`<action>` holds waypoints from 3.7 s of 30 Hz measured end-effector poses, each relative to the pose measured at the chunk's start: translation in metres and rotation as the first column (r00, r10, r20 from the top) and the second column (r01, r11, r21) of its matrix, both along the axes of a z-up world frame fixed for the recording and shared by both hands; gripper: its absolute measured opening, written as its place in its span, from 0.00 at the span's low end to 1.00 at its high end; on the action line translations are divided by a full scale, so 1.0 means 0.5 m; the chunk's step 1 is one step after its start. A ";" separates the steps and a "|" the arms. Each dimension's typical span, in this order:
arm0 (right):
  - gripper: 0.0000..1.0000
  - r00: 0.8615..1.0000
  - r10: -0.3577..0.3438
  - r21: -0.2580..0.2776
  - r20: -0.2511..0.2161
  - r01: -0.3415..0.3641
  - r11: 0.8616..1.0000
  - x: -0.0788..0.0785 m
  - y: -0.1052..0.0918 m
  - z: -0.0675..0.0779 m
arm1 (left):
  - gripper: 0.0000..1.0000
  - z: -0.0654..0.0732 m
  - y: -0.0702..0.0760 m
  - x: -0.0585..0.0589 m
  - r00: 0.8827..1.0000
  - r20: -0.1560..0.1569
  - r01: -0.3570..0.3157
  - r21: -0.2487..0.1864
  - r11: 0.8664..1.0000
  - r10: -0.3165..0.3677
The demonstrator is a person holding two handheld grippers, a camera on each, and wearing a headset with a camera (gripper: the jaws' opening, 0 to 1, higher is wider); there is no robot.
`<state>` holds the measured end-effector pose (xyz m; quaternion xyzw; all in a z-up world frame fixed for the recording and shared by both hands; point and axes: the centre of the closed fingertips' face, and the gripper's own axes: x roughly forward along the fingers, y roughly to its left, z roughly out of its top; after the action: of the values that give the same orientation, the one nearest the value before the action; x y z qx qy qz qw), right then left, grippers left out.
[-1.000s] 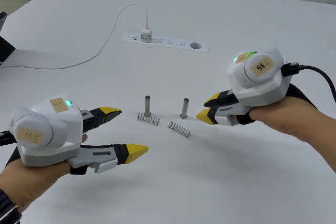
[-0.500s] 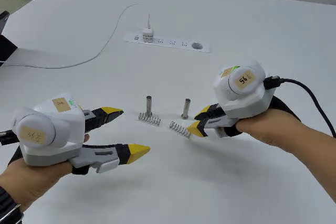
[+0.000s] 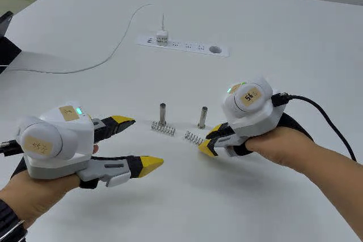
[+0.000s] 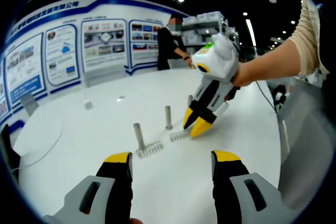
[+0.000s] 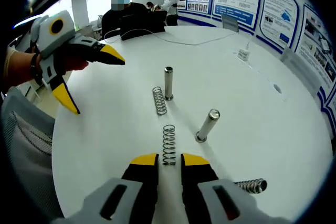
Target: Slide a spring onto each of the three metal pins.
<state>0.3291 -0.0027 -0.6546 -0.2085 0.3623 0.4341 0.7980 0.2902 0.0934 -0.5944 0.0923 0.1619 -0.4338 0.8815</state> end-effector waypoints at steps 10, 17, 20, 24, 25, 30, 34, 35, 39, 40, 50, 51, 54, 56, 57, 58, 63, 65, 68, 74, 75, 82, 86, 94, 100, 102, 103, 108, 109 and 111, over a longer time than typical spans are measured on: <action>0.13 1.000 -0.022 -0.009 -0.019 0.021 1.000 -0.004 -0.003 -0.012 | 0.62 0.000 -0.001 -0.002 1.000 -0.001 0.000 -0.001 1.000 0.000; 0.11 1.000 -0.019 -0.009 -0.016 0.019 1.000 -0.004 -0.003 -0.006 | 0.61 -0.001 -0.008 -0.004 1.000 -0.002 0.011 0.002 1.000 -0.011; 0.11 1.000 -0.015 0.000 -0.013 0.015 1.000 -0.008 -0.003 0.005 | 0.61 -0.002 -0.013 -0.005 1.000 -0.002 0.018 0.005 1.000 -0.018; 0.11 1.000 0.007 -0.001 -0.005 -0.007 1.000 -0.014 -0.003 0.019 | 0.61 0.000 -0.024 -0.006 0.999 0.000 0.034 0.009 0.999 -0.034; 0.11 1.000 0.014 -0.003 -0.003 -0.014 1.000 -0.016 -0.003 0.024 | 0.61 0.001 -0.029 -0.006 0.999 0.000 0.040 0.009 0.999 -0.040; 0.11 0.998 0.067 0.003 0.003 -0.067 0.998 -0.034 0.003 0.047 | 0.60 0.001 -0.053 -0.010 0.997 0.002 0.079 0.022 0.997 -0.079; 0.11 0.995 0.101 -0.006 0.009 -0.101 0.995 -0.044 0.003 0.062 | 0.59 -0.001 -0.068 -0.011 0.994 0.004 0.109 0.031 0.994 -0.109; 0.11 0.994 0.111 -0.009 0.011 -0.111 0.994 -0.047 0.002 0.066 | 0.59 -0.001 -0.073 -0.012 0.993 0.004 0.117 0.034 0.993 -0.118; 0.11 0.990 0.140 -0.017 0.008 -0.139 0.990 -0.058 -0.001 0.074 | 0.58 0.000 -0.084 -0.011 0.991 0.004 0.136 0.034 0.990 -0.136; 0.11 0.989 0.150 -0.021 0.007 -0.149 0.989 -0.062 -0.001 0.076 | 0.58 -0.001 -0.087 -0.012 0.990 0.005 0.142 0.036 0.989 -0.142; 0.11 0.965 0.262 -0.021 -0.014 -0.262 0.965 -0.104 0.016 0.089 | 0.52 -0.005 -0.112 -0.022 0.981 0.013 0.193 0.052 0.980 -0.194; 0.11 0.962 0.271 -0.025 -0.016 -0.271 0.962 -0.106 0.017 0.089 | 0.50 -0.006 -0.114 -0.024 0.980 0.014 0.200 0.055 0.978 -0.201; 0.11 0.954 0.299 -0.033 -0.022 -0.300 0.953 -0.116 0.020 0.090 | 0.46 -0.009 -0.119 -0.030 0.975 0.022 0.219 0.067 0.973 -0.221; 0.11 0.946 0.322 -0.036 -0.031 -0.323 0.946 -0.124 0.024 0.091 | 0.44 -0.013 -0.121 -0.034 0.972 0.025 0.232 0.075 0.970 -0.235; 0.11 0.943 0.333 -0.042 -0.031 -0.334 0.942 -0.127 0.025 0.091 | 0.43 -0.013 -0.124 -0.036 0.969 0.029 0.241 0.079 0.967 -0.244; 0.11 0.939 0.342 -0.047 -0.035 -0.344 0.938 -0.130 0.025 0.091 | 0.40 -0.013 -0.125 -0.038 0.967 0.033 0.247 0.085 0.965 -0.251; 0.11 0.926 0.374 -0.054 -0.052 -0.377 0.925 -0.141 0.029 0.093 | 0.31 -0.016 -0.133 -0.048 0.957 0.044 0.279 0.104 0.955 -0.285; 0.11 0.921 0.386 -0.061 -0.055 -0.389 0.919 -0.145 0.030 0.094 | 0.29 -0.017 -0.136 -0.052 0.954 0.048 0.289 0.109 0.951 -0.295; 0.11 0.915 0.399 -0.064 -0.065 -0.402 0.913 -0.150 0.031 0.093 | 0.24 -0.018 -0.139 -0.055 0.950 0.056 0.298 0.115 0.948 -0.306; 0.11 0.911 0.406 -0.063 -0.076 -0.411 0.910 -0.155 0.033 0.096 | 0.15 -0.021 -0.140 -0.059 0.943 0.079 0.311 0.134 0.941 -0.322; 0.11 0.910 0.406 -0.062 -0.079 -0.411 0.909 -0.156 0.034 0.098 | 0.13 -0.022 -0.140 -0.058 0.943 0.086 0.308 0.140 0.941 -0.322; 0.11 0.912 0.405 -0.064 -0.070 -0.409 0.910 -0.153 0.035 0.114 | 0.12 -0.020 -0.140 -0.054 0.946 0.086 0.301 0.132 0.944 -0.314; 0.11 0.912 0.408 -0.047 -0.051 -0.410 0.911 -0.153 0.041 0.135 | 0.12 -0.021 -0.139 -0.052 0.948 0.082 0.295 0.131 0.946 -0.307; 0.11 0.916 0.400 0.016 -0.007 -0.400 0.916 -0.150 0.064 0.171 | 0.11 -0.020 -0.142 -0.053 0.952 0.077 0.285 0.117 0.951 -0.295; 0.11 0.918 0.396 0.042 0.021 -0.397 0.917 -0.147 0.076 0.182 | 0.11 -0.019 -0.143 -0.052 0.954 0.074 0.282 0.110 0.953 -0.291; 0.11 0.920 0.391 0.057 0.030 -0.392 0.918 -0.146 0.083 0.186 | 0.11 -0.018 -0.142 -0.051 0.955 0.073 0.279 0.104 0.955 -0.287; 0.11 0.920 0.390 0.060 0.032 -0.391 0.918 -0.146 0.085 0.188 | 0.11 -0.018 -0.143 -0.051 0.956 0.072 0.278 0.101 0.955 -0.285; 0.11 0.920 0.389 0.077 0.051 -0.392 0.917 -0.145 0.102 0.194 | 0.11 -0.017 -0.146 -0.052 0.957 0.069 0.276 0.091 0.957 -0.282; 0.11 0.920 0.389 0.080 0.052 -0.392 0.916 -0.145 0.104 0.194 | 0.11 -0.017 -0.147 -0.053 0.957 0.069 0.276 0.089 0.957 -0.282; 0.11 0.920 0.389 0.083 0.058 -0.392 0.916 -0.145 0.109 0.195 | 0.11 -0.016 -0.148 -0.053 0.957 0.069 0.275 0.085 0.958 -0.280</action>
<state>0.2564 0.0518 -0.5571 -0.2479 0.2768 0.5967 0.7113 0.2639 0.0193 -0.6027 0.1641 0.1281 -0.5429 0.8136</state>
